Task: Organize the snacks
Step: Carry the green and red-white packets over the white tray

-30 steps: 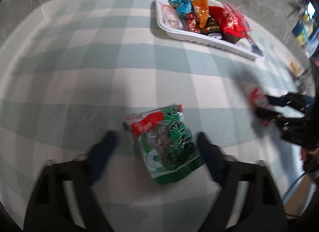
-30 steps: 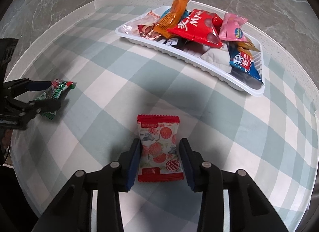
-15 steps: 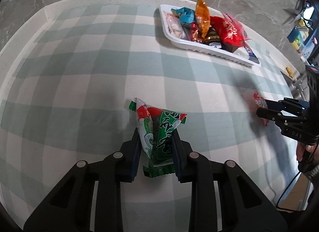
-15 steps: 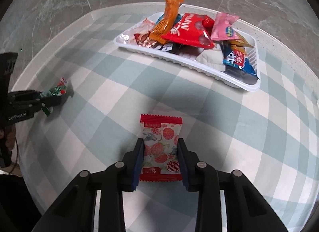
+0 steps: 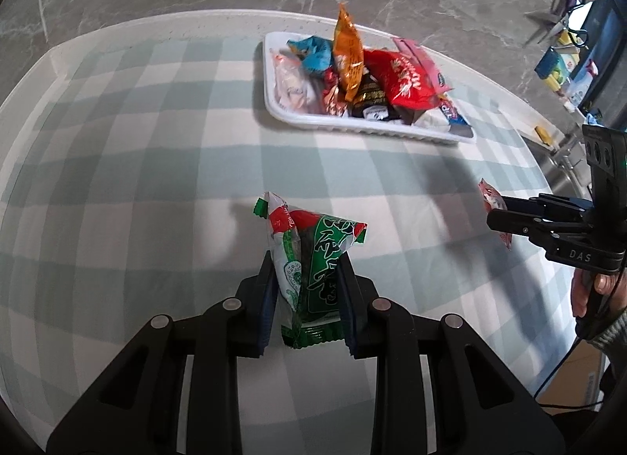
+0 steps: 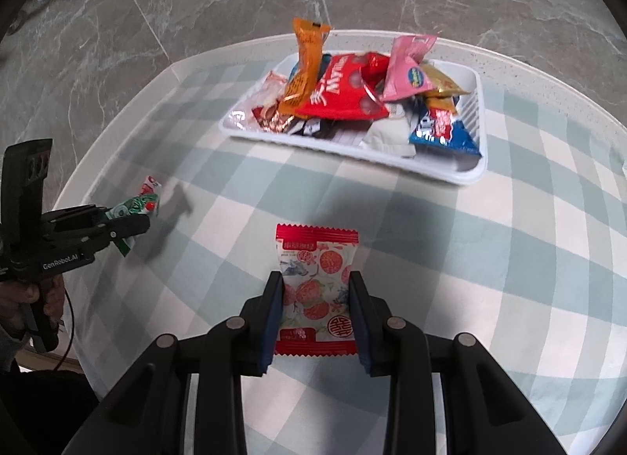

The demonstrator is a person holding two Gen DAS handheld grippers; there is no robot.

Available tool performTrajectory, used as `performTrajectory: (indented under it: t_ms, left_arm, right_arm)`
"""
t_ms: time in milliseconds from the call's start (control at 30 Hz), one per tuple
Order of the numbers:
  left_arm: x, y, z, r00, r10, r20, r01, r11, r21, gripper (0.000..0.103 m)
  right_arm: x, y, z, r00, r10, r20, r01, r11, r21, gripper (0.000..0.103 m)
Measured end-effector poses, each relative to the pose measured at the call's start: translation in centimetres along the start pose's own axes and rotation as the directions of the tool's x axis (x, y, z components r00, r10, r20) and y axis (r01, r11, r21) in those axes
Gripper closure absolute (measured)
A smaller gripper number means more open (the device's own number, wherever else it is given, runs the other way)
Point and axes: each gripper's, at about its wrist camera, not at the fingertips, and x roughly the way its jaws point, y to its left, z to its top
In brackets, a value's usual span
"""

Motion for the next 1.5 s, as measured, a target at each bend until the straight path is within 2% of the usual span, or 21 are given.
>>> performTrajectory:
  t_ms: [567, 933, 1167, 1500]
  left_arm:
    - [0.9, -0.4, 7.2, 0.998, -0.046, 0.046, 0.044, 0.998, 0.049, 0.078]
    - [3.1, -0.8, 12.8, 0.997, -0.038, 0.072, 0.031, 0.995, 0.094, 0.078]
    - [5.2, -1.0, 16.1, 0.997, -0.027, 0.078, 0.018, 0.994, 0.104, 0.077]
    - [7.5, -1.1, 18.2, 0.996, -0.021, 0.082, 0.013, 0.995, 0.101, 0.077]
  right_arm:
    - [-1.4, -1.5, 5.6, 0.997, 0.008, 0.071, -0.012, 0.999, 0.045, 0.068]
    - [-0.9, -3.2, 10.0, 0.994, 0.007, 0.108, -0.017, 0.996, 0.092, 0.068]
    - [0.0, -3.6, 13.4, 0.994, -0.006, 0.111, -0.004, 0.997, 0.082, 0.068]
    - [1.9, -4.2, 17.7, 0.994, -0.009, 0.11, 0.002, 0.998, 0.067, 0.068]
